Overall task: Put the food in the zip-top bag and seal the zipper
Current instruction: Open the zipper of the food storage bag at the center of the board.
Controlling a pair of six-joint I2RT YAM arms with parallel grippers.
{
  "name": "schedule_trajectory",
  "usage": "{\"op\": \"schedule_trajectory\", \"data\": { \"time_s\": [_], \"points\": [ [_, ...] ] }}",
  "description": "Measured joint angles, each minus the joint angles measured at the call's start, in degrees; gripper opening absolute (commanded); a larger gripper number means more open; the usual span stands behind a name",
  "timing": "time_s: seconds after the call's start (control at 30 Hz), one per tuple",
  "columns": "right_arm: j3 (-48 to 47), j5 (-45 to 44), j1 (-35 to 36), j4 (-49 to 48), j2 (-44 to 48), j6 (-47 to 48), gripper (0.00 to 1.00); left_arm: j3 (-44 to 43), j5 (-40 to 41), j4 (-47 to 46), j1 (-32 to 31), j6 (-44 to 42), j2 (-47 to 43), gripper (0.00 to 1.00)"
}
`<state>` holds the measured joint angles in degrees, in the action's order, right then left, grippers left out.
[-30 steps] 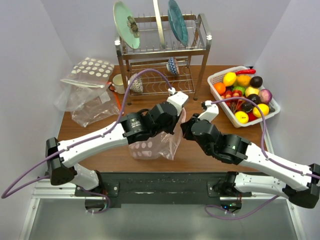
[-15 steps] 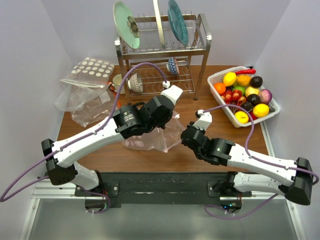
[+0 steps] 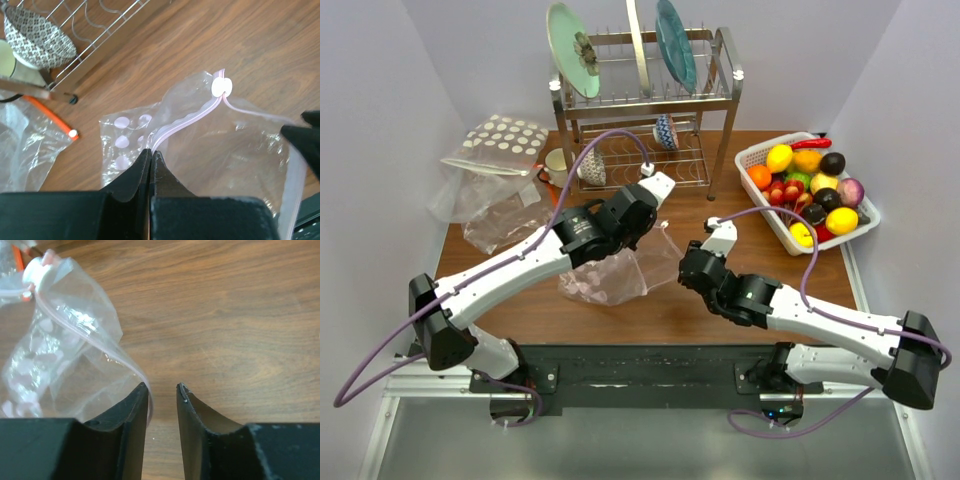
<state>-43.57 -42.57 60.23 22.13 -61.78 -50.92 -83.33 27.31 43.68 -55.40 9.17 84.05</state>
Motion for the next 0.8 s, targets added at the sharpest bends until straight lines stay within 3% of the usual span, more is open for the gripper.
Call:
{"op": "schedule_trajectory", "data": {
  "time_s": [0.1,0.37,0.63,0.8],
  "points": [
    [-0.04,2.89,-0.87,-1.84,0.42,4.7,0.45,0.0,-2.91,-2.16,1.73,-0.92,0.0,0.0],
    [-5.18,12.26,-1.88,-4.26,0.15,12.72,0.5,-0.2,-11.87,-7.91,3.65,-2.6,2.01,0.0],
    [-11.41,13.03,-4.39,-1.25,-0.37,14.53,0.54,0.42,-15.21,-10.16,4.17,-2.73,5.6,0.0],
    [-13.0,11.69,-10.67,2.43,0.81,15.17,0.54,3.17,-15.54,-12.94,5.2,-2.19,5.29,0.0]
  ]
}}
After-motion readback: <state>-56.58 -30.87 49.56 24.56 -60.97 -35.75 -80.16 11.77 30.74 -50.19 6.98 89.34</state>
